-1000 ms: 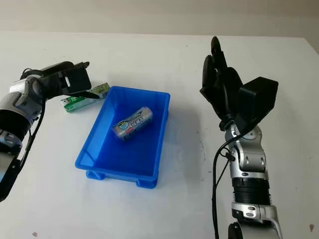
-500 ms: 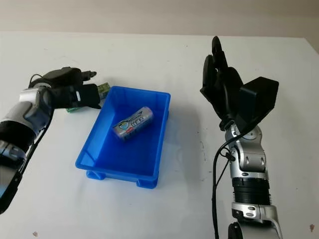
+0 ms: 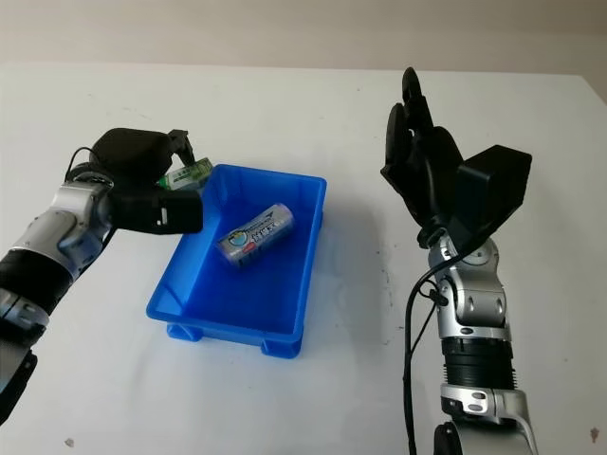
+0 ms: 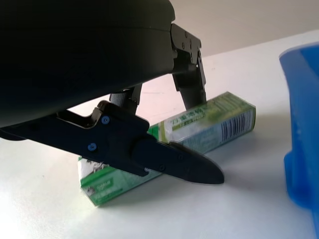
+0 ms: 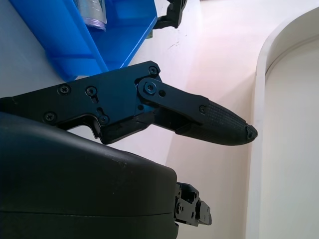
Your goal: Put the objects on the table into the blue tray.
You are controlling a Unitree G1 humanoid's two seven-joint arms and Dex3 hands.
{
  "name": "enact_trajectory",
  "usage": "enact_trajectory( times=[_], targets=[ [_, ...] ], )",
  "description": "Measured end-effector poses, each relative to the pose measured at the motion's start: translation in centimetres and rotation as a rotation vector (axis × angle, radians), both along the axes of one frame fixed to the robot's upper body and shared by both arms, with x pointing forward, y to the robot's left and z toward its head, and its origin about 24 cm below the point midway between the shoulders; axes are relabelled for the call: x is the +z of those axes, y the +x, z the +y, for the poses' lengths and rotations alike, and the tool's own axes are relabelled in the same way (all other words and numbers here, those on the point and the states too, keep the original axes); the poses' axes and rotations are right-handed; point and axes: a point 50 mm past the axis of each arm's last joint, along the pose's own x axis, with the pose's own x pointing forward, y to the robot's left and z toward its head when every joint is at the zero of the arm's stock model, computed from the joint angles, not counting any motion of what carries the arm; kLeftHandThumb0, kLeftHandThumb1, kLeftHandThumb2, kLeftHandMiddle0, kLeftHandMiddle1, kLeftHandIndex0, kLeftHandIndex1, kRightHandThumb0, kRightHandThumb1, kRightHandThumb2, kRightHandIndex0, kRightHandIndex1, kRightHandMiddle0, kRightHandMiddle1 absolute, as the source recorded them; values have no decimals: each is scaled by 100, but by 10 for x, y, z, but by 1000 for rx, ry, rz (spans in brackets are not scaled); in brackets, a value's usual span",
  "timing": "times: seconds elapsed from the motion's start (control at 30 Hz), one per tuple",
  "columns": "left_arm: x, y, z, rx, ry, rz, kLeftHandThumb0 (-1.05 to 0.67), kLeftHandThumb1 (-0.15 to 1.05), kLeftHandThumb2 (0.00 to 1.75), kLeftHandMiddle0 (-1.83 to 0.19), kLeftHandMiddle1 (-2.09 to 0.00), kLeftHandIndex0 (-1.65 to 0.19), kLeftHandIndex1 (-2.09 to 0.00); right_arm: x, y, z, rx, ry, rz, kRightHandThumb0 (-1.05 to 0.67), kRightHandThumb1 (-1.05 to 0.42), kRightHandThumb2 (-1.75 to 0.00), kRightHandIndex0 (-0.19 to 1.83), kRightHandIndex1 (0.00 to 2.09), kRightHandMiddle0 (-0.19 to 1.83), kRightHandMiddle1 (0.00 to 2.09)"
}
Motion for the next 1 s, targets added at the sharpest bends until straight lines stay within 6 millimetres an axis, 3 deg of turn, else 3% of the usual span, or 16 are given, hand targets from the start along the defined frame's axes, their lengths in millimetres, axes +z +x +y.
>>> enact_trajectory(
  times=[0.2, 0.4, 0.53, 0.6, 0.7, 0.73, 0.8, 0.9, 0.93, 1.0],
  targets=[
    [-6, 1, 1, -13, 67, -11, -37, 105, 12, -48, -209, -20, -122, 0, 0, -1, -1, 10, -1, -75, -105, -76, -19, 0, -19, 0],
    [-10, 0, 4, -30, 37, -11, -34, 105, 12, -26, -209, -13, -131, 1, 0, -2, 4, 21, -2, -75, -105, -75, -19, 0, -19, 0],
    [-12, 0, 8, -25, 5, 2, -32, 105, 10, -16, -191, -13, -124, 1, 0, -2, 6, 22, -2, -74, -105, -75, -19, 0, -19, 0],
    [-13, 0, 10, -18, -7, 1, -30, 105, 8, -17, -204, -10, -113, 1, 0, -2, 6, 23, -2, -73, -105, -76, -19, 0, -19, 0],
    [-13, 0, 14, -2, -34, -12, -31, 104, 6, -25, -209, -7, -125, 1, 0, -2, 7, 23, -3, -73, -105, -76, -19, 0, -19, 0],
    [-13, 0, 16, 3, -36, -17, -32, 104, 6, -15, -209, -6, -124, 1, 0, -2, 7, 23, -3, -73, -105, -76, -19, 0, -19, 0],
    [-12, 1, 18, 20, -33, -20, -31, 105, 7, -19, -209, -9, -119, 0, 1, -2, 7, 24, -4, -73, -105, -76, -19, 0, -19, 0],
    [-11, 2, 21, 35, -31, -27, -31, 103, 6, -49, -209, -17, -113, 1, 1, -2, 7, 24, -5, -73, -105, -76, -19, 0, -19, 0],
    [-10, 2, 22, 31, -33, -34, -30, 103, 6, -52, -209, -12, -105, 1, 1, -2, 7, 24, -5, -73, -105, -76, -19, 0, -19, 0],
    [-10, 2, 23, 18, -46, -52, -29, 101, 5, -42, -209, 6, -37, 1, 1, -1, 8, 24, -5, -73, -105, -76, -19, 0, -19, 0]
  ],
)
